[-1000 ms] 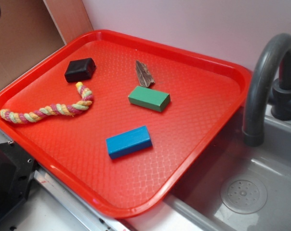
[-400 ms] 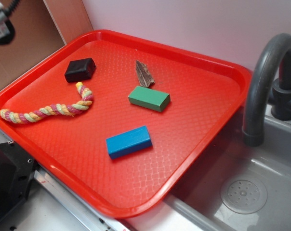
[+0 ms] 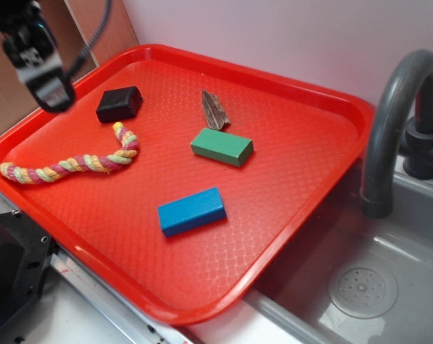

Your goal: Grab the blue block.

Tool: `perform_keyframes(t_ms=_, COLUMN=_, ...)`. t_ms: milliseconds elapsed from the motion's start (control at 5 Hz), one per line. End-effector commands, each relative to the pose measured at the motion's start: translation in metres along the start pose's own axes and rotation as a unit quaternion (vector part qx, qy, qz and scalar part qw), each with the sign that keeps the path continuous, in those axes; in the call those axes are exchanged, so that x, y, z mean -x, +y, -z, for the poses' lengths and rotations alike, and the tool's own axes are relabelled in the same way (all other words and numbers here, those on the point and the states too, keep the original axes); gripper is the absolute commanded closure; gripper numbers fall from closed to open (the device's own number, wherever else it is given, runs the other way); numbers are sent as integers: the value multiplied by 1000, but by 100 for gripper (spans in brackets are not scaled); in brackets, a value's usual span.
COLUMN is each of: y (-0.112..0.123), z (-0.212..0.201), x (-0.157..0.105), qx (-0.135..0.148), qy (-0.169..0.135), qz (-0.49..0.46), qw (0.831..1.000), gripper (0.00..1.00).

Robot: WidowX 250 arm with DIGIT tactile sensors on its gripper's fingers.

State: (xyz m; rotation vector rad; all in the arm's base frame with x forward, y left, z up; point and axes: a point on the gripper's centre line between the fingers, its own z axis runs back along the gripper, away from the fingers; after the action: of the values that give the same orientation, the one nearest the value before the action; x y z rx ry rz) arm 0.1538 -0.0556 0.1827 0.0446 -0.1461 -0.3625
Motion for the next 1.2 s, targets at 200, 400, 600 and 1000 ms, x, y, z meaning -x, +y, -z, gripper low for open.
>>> perform_keyframes(t_ms=200, y=-47, z=65, x=-32, qx=2, qy=31, qz=24, qw=999, gripper=0)
perform_keyframes(t_ms=400, y=-50, z=80, x=-36, qx=-8, qy=48, qz=22, qw=999, gripper=0)
perform_keyframes(t_ms=600, y=-48, z=100, x=-38, qx=-2, qy=60, qz=29, qw=998, gripper=0)
perform_keyframes(t_ms=1000, y=-50, z=141, x=-43, qx=19, qy=87, qz=43, qw=995, gripper=0)
